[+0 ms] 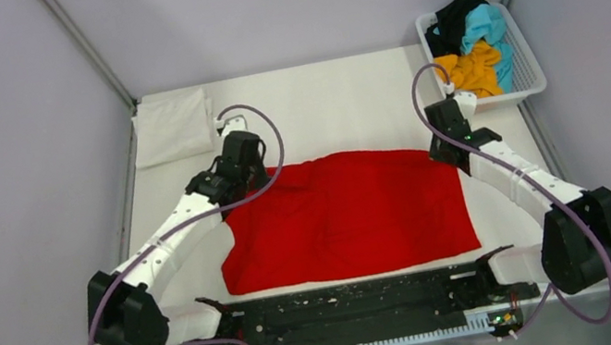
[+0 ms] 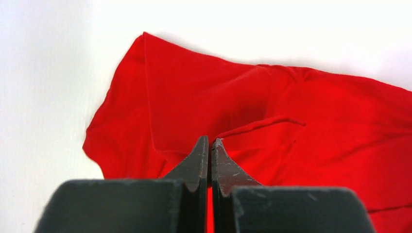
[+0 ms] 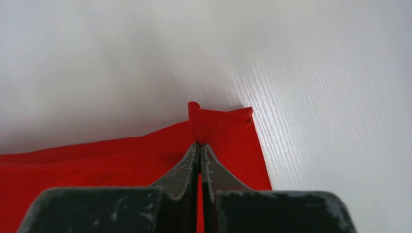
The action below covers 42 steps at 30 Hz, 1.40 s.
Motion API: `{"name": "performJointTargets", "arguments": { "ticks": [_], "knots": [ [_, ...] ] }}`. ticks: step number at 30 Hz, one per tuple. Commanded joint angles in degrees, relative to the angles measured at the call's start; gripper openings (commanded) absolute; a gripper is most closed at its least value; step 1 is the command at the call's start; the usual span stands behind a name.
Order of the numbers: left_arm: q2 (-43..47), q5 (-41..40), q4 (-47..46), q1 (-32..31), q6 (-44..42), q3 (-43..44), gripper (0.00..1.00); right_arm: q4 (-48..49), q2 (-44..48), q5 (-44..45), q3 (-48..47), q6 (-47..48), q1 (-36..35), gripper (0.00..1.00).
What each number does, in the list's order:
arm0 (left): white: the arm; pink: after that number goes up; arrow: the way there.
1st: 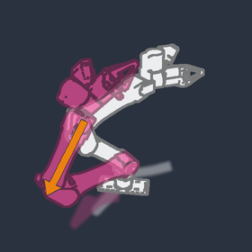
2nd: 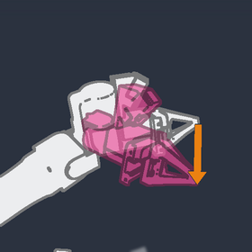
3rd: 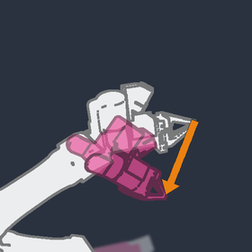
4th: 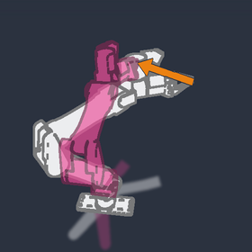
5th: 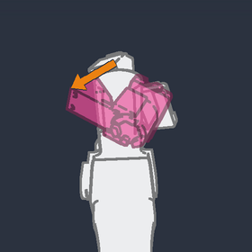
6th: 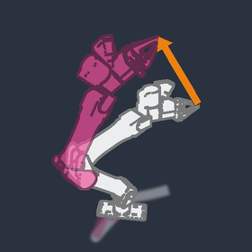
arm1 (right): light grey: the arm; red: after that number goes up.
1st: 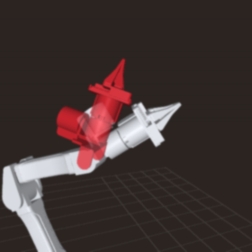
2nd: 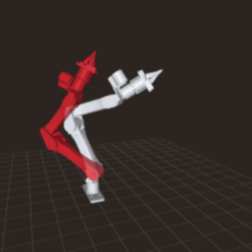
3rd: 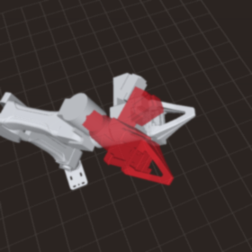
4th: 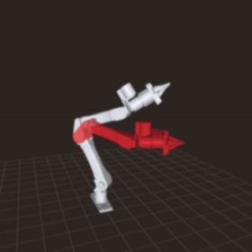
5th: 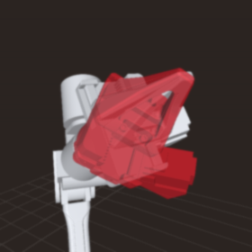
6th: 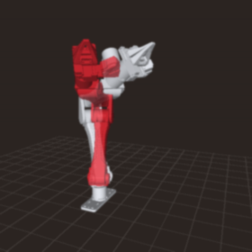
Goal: Fold and stack the t-shirts
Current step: Fold the other side of the tshirt into a rectangle, then rotate the tshirt 90 degrees
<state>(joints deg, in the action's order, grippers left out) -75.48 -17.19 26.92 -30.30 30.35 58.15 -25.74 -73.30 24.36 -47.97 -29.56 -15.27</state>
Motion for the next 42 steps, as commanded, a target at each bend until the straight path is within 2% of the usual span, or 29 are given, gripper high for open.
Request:
{"name": "performJointTargets", "arguments": {
  "ticks": [1,11,20,22,25,26,27,28,29,30,31,34,37,42],
  "knots": [
    [4.74,-2.62,2.76,-1.06,5.23,-2.77,0.0,-2.36,4.06,2.44,-0.3,1.01,-0.57,0.0],
    [16.72,-2.72,9.05,-4.93,12.94,-11.79,0.0,-5.48,5.93,4.47,0.72,0.97,-0.62,0.0],
    [25.39,2.54,15.0,-8.54,21.53,-20.35,0.0,-6.45,6.68,5.84,4.01,0.42,-0.62,0.0],
    [26.84,4.0,16.1,-9.99,23.46,-22.61,0.07,-7.43,6.53,5.91,4.61,-0.53,-0.61,0.0],
    [29.78,4.51,20.58,-11.36,26.26,-25.27,0.32,-11.63,6.56,6.46,5.1,-4.16,-0.62,0.03],
    [31.43,5.93,21.6,-11.62,26.29,-26.01,0.39,-13.37,6.94,6.49,5.32,-5.73,-0.57,0.06],
    [33.36,7.66,22.19,-11.82,26.04,-26.67,0.45,-14.83,7.55,6.45,5.68,-6.86,-0.57,0.13],
    [35.3,10.08,22.34,-11.94,25.53,-27.22,0.53,-16.15,8.49,6.25,6.01,-8.02,-0.61,0.3],
    [37.42,10.82,22.32,-11.97,25.26,-27.61,0.67,-17.22,9.73,6.1,6.26,-9.05,-0.63,0.5],
    [38.98,11.0,22.35,-11.97,25.05,-27.46,0.86,-17.95,11.0,5.66,6.38,-9.5,-0.56,0.6],
    [40.15,11.18,22.01,-11.97,24.44,-26.89,0.97,-18.31,12.47,5.36,6.39,-9.83,-0.63,0.7],
    [40.07,10.89,18.2,-11.97,21.68,-24.5,0.99,-16.67,17.12,3.8,5.98,-9.39,-0.58,0.97],
    [35.2,8.18,10.26,-11.97,19.91,-22.81,0.99,-10.35,20.52,-1.11,6.96,-6.09,-0.62,0.99],
    [19.4,4.1,-0.42,-11.47,20.3,-18.42,0.99,3.48,18.95,-19.52,11.01,-2.73,-0.62,0.99]
  ]
}}
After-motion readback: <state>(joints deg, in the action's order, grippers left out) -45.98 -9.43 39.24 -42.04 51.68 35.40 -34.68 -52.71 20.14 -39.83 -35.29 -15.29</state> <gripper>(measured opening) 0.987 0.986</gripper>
